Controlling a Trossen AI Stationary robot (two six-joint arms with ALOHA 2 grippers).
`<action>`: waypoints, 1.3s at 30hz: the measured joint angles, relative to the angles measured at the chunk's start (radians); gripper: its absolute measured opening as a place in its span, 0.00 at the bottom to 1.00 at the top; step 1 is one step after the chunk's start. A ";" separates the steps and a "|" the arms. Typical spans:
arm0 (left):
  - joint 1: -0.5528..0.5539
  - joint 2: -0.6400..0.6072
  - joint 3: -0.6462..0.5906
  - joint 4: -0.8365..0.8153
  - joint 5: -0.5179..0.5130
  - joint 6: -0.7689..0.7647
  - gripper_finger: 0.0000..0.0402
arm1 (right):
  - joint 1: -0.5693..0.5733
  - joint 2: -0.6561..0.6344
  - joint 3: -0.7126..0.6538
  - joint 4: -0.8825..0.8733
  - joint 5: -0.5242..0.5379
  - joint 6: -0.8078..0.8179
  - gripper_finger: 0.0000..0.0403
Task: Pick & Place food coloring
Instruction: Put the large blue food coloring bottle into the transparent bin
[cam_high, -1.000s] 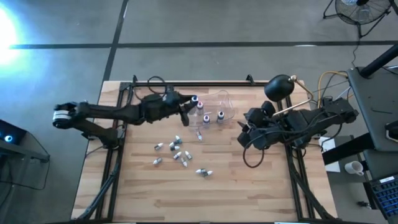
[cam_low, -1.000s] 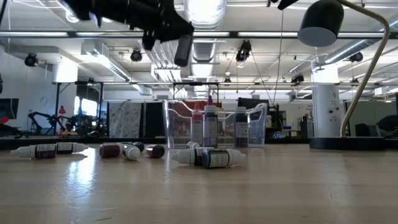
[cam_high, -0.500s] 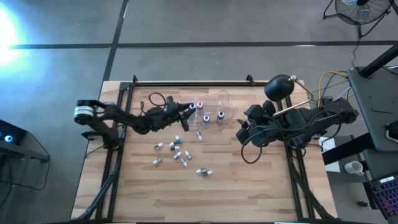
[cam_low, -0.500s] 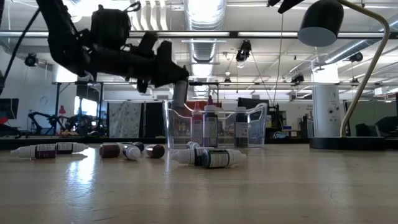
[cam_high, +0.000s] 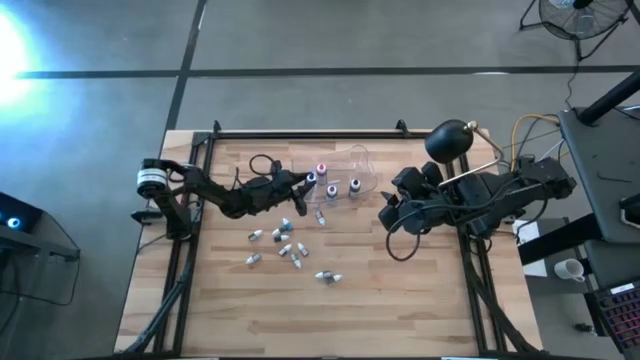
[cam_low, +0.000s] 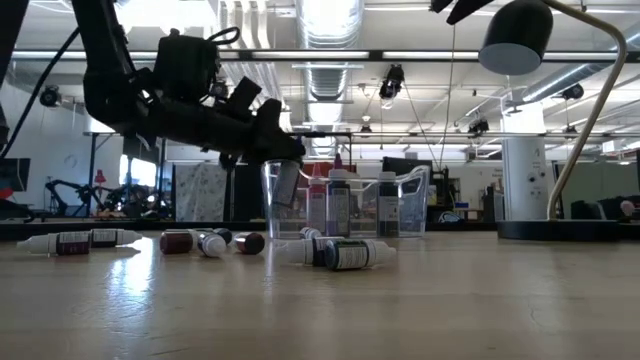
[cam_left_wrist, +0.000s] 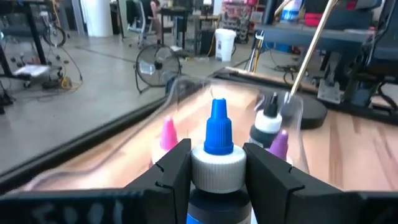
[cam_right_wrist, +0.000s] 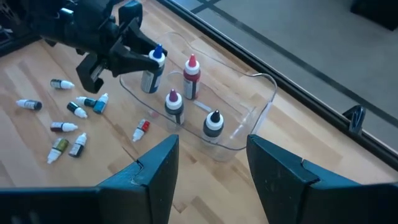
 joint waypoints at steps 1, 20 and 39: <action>-0.001 0.002 0.000 -0.003 0.000 -0.005 0.27 | 0.000 0.000 0.000 0.000 0.000 -0.001 0.45; -0.016 -0.114 -0.063 -0.159 0.036 -0.108 0.28 | -0.012 0.000 0.000 -0.024 0.000 -0.047 0.45; -0.015 -0.216 -0.070 -0.335 0.140 -0.124 0.28 | -0.052 0.001 -0.006 -0.029 0.002 -0.100 0.45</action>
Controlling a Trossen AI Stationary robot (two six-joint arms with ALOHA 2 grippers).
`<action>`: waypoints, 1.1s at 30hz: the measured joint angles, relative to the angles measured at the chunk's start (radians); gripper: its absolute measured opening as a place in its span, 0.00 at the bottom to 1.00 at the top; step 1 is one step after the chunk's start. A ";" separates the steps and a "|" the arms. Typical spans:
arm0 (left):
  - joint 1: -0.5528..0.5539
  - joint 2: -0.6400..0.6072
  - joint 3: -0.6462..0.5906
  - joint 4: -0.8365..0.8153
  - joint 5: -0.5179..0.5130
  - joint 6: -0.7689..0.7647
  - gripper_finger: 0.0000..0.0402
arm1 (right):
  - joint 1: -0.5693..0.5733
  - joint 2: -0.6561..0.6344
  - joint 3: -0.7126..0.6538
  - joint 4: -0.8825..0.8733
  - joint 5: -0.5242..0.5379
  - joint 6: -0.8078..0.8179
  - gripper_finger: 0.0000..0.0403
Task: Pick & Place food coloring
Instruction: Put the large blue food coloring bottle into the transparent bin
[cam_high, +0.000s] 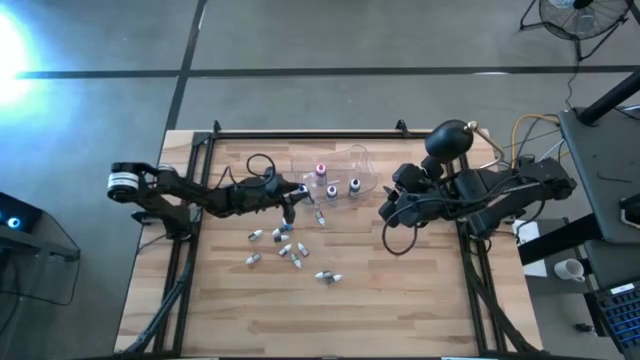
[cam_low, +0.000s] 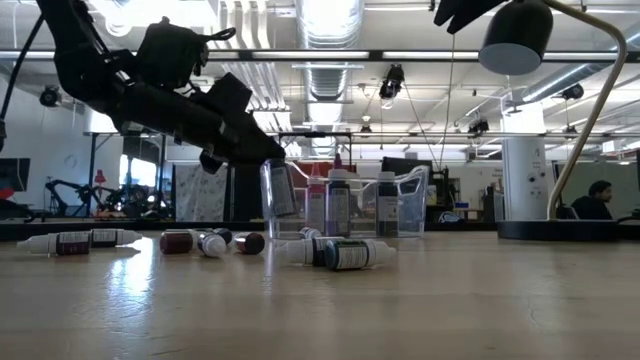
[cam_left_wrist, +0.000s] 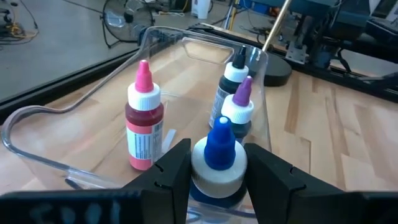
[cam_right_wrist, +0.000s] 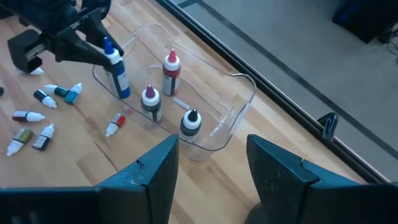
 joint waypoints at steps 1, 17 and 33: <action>0.000 0.000 0.000 0.000 0.001 0.005 0.28 | 0.000 0.000 0.000 0.000 0.000 0.000 0.45; -0.005 0.010 0.087 -0.152 0.024 0.088 0.28 | 0.000 0.000 0.000 0.001 0.000 0.027 0.44; -0.004 0.011 0.105 -0.201 0.021 0.082 0.30 | 0.000 0.000 0.000 0.002 0.000 0.028 0.44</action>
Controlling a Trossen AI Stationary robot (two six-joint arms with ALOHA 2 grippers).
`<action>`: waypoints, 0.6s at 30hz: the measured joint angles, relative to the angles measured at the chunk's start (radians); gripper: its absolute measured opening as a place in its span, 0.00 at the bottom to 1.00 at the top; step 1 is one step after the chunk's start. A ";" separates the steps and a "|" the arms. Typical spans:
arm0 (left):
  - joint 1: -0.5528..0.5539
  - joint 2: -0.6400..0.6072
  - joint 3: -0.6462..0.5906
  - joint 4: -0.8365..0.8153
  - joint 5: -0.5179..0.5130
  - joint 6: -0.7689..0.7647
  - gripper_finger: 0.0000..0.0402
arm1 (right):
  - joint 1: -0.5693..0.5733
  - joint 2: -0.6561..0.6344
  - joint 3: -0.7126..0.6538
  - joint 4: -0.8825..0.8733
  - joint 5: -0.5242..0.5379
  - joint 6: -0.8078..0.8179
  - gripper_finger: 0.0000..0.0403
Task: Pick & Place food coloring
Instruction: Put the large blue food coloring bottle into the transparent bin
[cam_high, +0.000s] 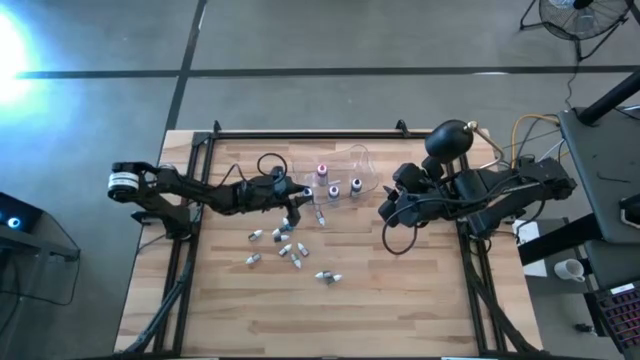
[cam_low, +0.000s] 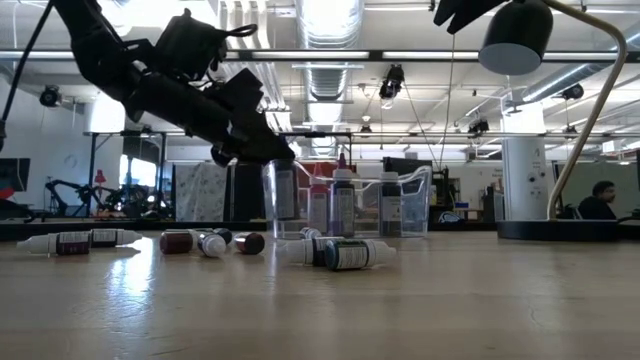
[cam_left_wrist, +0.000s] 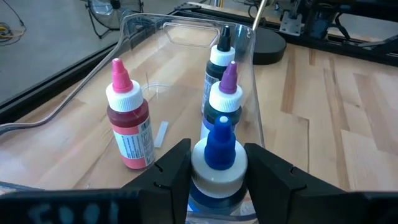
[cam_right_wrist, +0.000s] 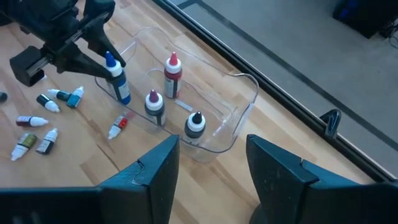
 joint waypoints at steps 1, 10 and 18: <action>0.000 0.000 0.005 -0.002 -0.002 0.001 0.31 | 0.000 0.000 0.000 0.000 0.000 0.000 0.44; 0.000 0.003 0.031 -0.035 -0.031 0.044 0.44 | 0.000 0.000 0.000 0.000 0.000 0.007 0.44; 0.000 0.002 0.037 -0.046 -0.035 0.034 0.45 | 0.000 0.000 0.000 -0.002 -0.001 0.015 0.44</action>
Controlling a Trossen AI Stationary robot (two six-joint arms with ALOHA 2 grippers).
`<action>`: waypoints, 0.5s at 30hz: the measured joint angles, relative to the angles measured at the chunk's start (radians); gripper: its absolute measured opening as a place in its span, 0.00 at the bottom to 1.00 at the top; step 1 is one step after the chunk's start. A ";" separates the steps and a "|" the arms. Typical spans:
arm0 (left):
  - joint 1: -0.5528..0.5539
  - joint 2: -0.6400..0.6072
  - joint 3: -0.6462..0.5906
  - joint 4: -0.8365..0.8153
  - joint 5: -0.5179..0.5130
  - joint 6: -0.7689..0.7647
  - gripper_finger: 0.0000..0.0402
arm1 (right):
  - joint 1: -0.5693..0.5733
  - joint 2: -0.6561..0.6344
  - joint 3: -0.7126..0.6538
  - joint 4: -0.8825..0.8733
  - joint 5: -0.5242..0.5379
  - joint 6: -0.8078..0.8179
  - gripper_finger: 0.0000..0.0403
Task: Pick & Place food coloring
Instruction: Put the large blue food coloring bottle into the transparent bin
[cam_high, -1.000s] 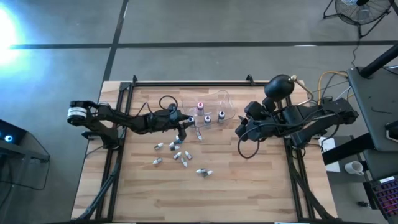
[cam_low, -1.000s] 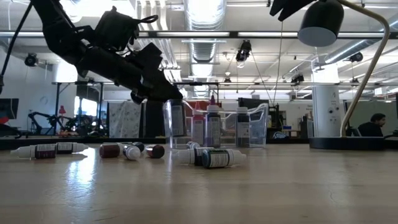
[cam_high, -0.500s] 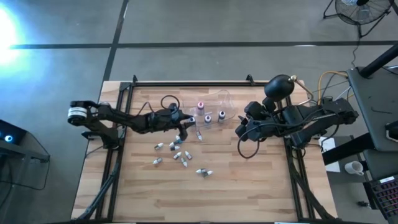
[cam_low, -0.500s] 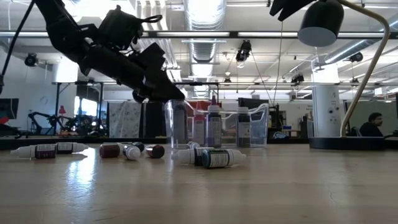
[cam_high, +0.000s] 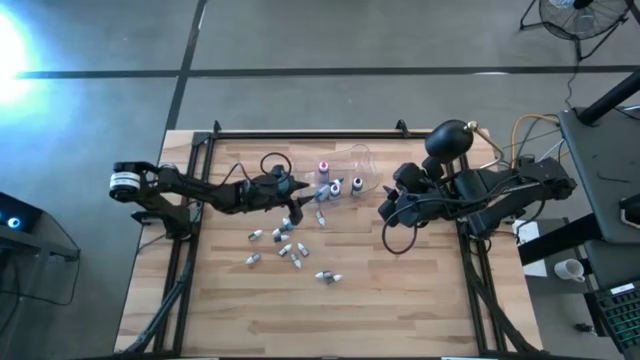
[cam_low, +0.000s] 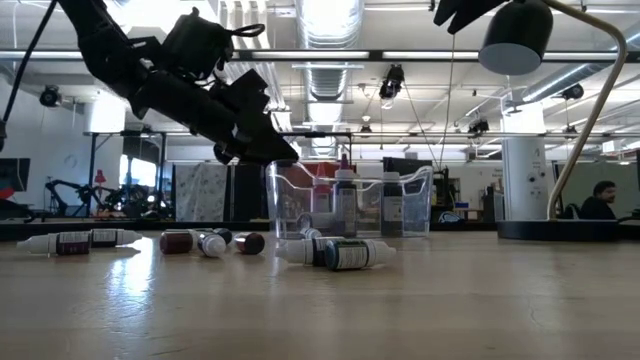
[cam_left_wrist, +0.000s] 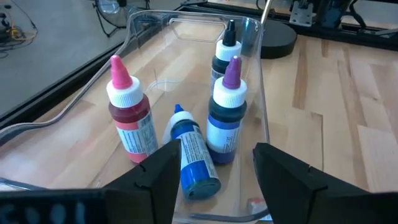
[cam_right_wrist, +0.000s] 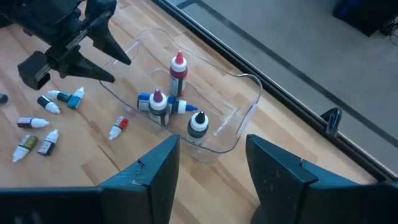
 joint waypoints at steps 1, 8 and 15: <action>0.000 -0.002 0.008 -0.008 -0.001 -0.015 0.45 | 0.000 0.000 0.000 -0.001 -0.003 0.014 0.44; 0.044 -0.011 0.327 -0.539 0.081 -0.023 0.45 | -0.028 0.000 0.000 -0.007 -0.073 0.080 0.44; 0.132 0.217 0.741 -1.143 0.294 0.023 0.45 | -0.053 0.000 0.000 -0.007 -0.074 0.087 0.44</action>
